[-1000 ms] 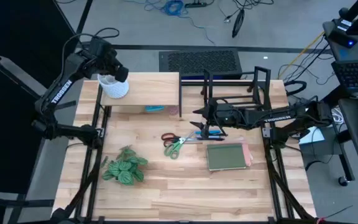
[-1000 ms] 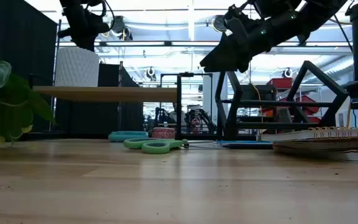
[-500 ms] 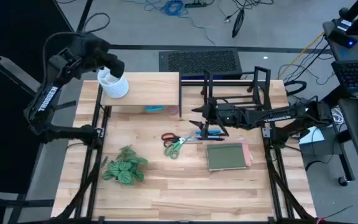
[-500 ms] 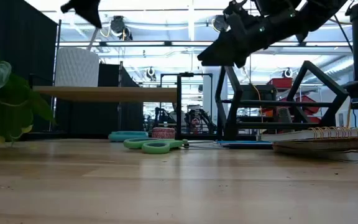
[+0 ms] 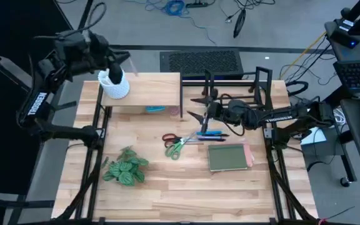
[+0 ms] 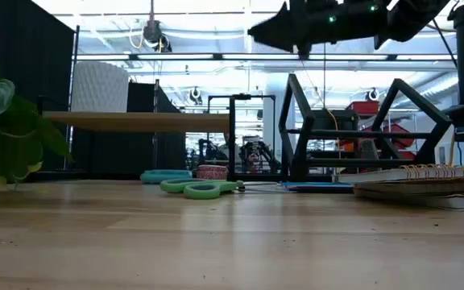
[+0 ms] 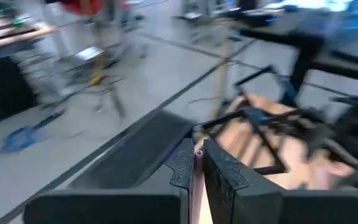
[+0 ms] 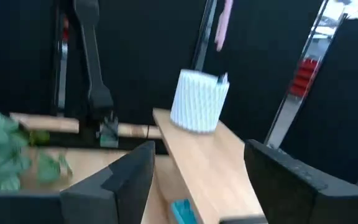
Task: Stock shelves
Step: Remove the pink pen from the white pen holder
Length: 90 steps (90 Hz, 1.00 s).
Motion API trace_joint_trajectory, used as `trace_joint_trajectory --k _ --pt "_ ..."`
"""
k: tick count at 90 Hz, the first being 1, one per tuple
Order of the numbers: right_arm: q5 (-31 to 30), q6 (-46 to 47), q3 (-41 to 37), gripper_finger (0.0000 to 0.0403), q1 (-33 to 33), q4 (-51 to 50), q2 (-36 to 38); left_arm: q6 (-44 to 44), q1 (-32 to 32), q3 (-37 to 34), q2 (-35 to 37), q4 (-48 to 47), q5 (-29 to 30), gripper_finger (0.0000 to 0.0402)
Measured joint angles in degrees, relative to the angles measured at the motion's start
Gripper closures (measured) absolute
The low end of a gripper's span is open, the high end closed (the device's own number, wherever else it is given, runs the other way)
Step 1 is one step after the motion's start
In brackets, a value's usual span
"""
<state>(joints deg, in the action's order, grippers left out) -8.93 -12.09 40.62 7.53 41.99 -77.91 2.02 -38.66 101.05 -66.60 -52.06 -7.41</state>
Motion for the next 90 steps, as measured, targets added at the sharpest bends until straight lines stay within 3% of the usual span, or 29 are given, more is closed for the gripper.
trace_joint_trajectory --k 12,32,58,76,90 --pt "1.24 4.63 0.0 0.0157 -0.13 1.6 0.02 0.34 6.57 -3.63 -1.66 4.29 -0.27 0.0393" --pt "1.9 11.3 0.0 0.0128 -0.13 1.28 0.0 0.32 16.64 -13.13 -4.5 19.54 -1.06 0.0393" --pt "6.36 11.9 0.0 0.0139 -0.15 -3.17 0.0 -0.02 24.86 -20.69 -11.82 35.36 -2.85 0.0393" --pt "8.58 12.54 0.0 0.017 -0.13 -6.63 0.0 -0.06 27.3 -20.98 -16.23 39.35 -2.85 0.0393" --pt "9.33 12.27 0.0 0.0266 -0.14 -8.71 0.0 -0.07 28.17 -21.0 -17.61 40.56 -2.59 0.0393"
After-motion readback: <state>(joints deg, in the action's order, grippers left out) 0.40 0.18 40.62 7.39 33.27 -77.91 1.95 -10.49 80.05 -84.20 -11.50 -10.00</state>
